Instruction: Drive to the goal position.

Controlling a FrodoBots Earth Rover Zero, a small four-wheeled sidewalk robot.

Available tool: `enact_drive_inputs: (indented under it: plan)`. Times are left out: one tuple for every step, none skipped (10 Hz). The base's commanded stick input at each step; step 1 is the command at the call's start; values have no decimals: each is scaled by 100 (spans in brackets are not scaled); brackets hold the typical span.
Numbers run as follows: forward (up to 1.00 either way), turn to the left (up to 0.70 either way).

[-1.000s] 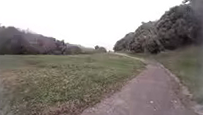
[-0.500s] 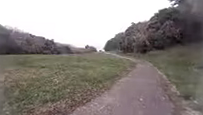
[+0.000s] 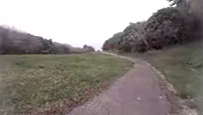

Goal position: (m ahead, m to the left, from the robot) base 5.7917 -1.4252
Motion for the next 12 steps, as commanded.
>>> enact_drive_inputs:
  plan:
    - [84, 0]
    - [84, -7]
    - [84, -29]
    - [84, -34]
    - [84, -34]
    - [84, -34]
    - [84, -34]
    - [84, -34]
    - [84, -34]
    - [84, -34]
    - [84, -34]
    - [84, -34]
